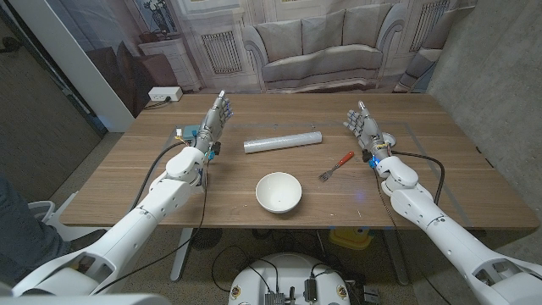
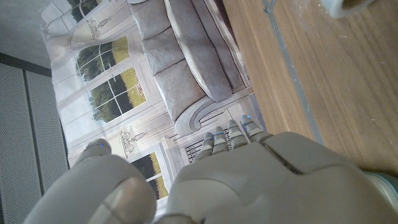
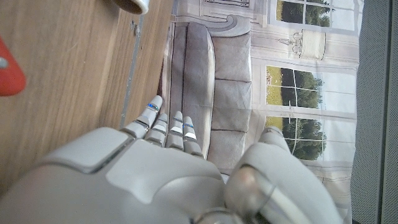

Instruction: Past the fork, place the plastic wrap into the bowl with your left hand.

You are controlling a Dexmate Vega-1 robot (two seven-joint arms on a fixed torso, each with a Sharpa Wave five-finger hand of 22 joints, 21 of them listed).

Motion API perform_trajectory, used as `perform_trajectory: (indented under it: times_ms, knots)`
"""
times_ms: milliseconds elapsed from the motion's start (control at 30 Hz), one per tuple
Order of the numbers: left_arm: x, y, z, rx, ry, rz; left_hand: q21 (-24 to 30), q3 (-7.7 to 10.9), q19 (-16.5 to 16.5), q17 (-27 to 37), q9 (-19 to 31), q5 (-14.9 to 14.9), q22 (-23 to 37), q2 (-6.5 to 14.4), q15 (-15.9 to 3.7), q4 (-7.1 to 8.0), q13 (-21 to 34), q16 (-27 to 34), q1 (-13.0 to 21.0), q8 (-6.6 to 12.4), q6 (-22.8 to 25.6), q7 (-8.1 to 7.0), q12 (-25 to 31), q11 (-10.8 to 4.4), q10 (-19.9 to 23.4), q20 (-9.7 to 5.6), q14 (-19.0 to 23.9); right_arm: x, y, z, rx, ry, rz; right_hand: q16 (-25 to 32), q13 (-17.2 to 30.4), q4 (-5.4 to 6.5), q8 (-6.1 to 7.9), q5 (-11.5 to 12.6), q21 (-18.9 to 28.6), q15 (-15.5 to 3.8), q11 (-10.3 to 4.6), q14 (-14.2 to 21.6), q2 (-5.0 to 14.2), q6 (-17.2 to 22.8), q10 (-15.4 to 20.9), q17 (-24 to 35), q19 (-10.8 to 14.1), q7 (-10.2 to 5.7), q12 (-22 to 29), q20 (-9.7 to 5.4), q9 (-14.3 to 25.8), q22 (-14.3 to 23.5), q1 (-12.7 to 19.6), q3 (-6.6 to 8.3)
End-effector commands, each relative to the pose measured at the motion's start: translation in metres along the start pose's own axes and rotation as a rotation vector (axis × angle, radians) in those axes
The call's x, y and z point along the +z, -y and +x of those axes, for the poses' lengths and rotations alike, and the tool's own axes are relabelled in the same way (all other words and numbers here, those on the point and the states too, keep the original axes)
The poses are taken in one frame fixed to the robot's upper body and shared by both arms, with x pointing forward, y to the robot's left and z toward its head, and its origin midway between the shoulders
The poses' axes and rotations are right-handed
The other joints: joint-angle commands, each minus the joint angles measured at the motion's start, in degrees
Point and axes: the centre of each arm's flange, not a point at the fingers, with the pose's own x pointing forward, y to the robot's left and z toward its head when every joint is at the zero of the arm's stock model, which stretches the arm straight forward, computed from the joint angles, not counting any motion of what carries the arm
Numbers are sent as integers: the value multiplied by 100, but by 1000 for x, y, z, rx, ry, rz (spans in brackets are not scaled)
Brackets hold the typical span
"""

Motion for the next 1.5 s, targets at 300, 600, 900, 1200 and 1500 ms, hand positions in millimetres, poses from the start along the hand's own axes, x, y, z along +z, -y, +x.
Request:
perform_trajectory:
  times_ms: [300,600,900,1200,1500]
  knots:
    - [23,9,0,23,93,134,-36,14,222,11,25,40,29,50,-33,-101,19,78,186,86,304,6,98,-100,315,-133,278,1,1,-4,-27,4,7,34,21,-21,30,6,-23,-12,-1,111,52,90,84,20,115,11,29,-166,19,14,59,63]
    - [29,12,4,15,108,209,-52,-2,329,12,26,44,31,58,-47,-124,20,92,242,104,439,-4,110,-81,427,-140,418,3,4,-11,-54,7,3,31,22,-34,26,2,-45,-13,4,124,69,100,106,20,136,5,32,-156,20,15,82,70]
    - [37,15,8,-1,127,254,-71,-12,369,12,27,49,33,62,-62,-140,20,93,279,113,515,-10,119,-111,504,-138,484,8,5,-15,-68,10,-1,16,23,-86,48,-6,-92,-21,2,134,139,201,101,14,165,8,18,-149,22,18,184,115]
    - [44,20,13,28,169,302,-85,-24,465,12,29,59,34,67,-97,-165,21,104,337,137,657,-12,133,-125,622,-146,609,10,3,-13,-74,19,4,17,24,-103,42,-15,-114,-12,-1,156,158,213,122,15,186,5,21,-154,23,19,212,125]
    - [51,25,15,48,185,390,-104,-27,507,11,29,71,35,74,-107,-189,22,99,391,142,725,-25,143,-152,707,-150,667,7,2,-11,-73,23,13,15,24,-112,41,-23,-130,-9,5,164,178,231,130,17,207,2,19,-151,24,21,230,134]
